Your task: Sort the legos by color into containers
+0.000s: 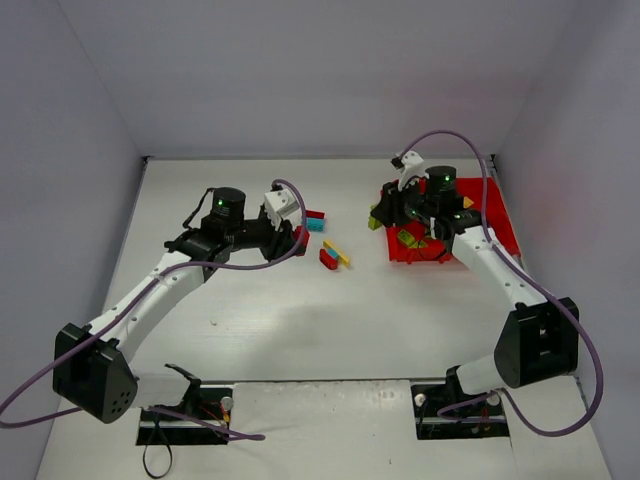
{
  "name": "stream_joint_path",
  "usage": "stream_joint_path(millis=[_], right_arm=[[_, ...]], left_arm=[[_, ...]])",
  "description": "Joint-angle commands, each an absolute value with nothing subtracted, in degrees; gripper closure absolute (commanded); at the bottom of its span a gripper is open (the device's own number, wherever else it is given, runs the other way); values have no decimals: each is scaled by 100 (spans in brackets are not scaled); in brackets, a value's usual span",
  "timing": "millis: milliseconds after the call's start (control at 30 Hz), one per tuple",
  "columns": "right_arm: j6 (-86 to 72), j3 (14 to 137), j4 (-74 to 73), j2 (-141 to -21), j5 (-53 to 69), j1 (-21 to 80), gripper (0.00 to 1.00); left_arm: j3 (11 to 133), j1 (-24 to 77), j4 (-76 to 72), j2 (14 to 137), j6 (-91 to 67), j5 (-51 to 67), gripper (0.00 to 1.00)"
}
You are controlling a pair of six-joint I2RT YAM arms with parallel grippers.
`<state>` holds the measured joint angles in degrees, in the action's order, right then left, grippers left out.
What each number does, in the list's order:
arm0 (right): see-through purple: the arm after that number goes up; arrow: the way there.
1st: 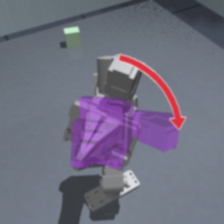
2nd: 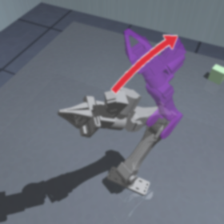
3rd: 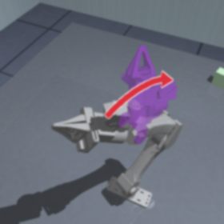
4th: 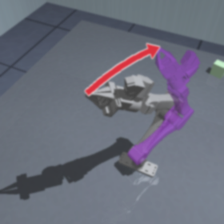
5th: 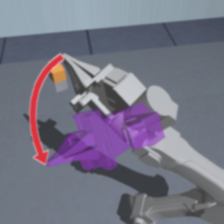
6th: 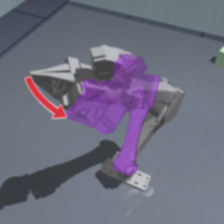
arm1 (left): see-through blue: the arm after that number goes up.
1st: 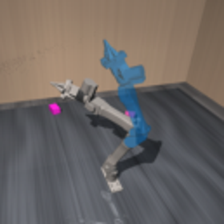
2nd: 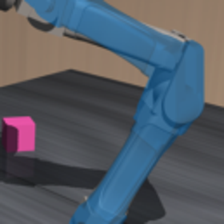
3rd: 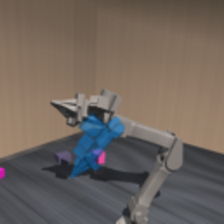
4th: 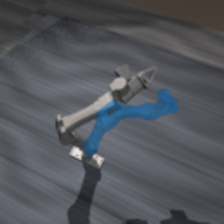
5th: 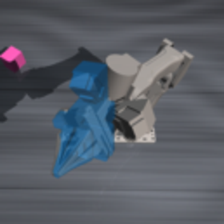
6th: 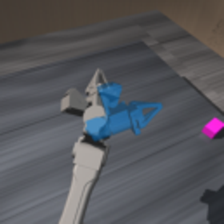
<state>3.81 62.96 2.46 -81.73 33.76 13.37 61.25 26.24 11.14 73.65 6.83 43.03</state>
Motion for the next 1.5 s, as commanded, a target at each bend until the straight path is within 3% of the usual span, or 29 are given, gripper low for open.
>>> stream_joint_path(millis=[0,200,433,1233,1433,1467], right_arm=[[106,6469,176,-7840,1850,1327,100],[0,6399,-8,-7796,390,1318,100],[-421,6346,-308,-7901,-237,1073,100],[-650,6372,-387,-8648,-255,607,100],[-659,6354,-352,-8754,-246,571,92],[-668,6363,-352,-8771,-246,571,86]], left_arm=[[6381,2610,958,7207,606,3877,100],[6495,2602,1160,7268,571,3516,100],[6513,2610,1213,7242,580,3375,100],[6521,2610,1310,7260,712,3146,100],[6513,2602,1283,7233,712,3155,100],[6513,2602,1283,7242,712,3155,100]])
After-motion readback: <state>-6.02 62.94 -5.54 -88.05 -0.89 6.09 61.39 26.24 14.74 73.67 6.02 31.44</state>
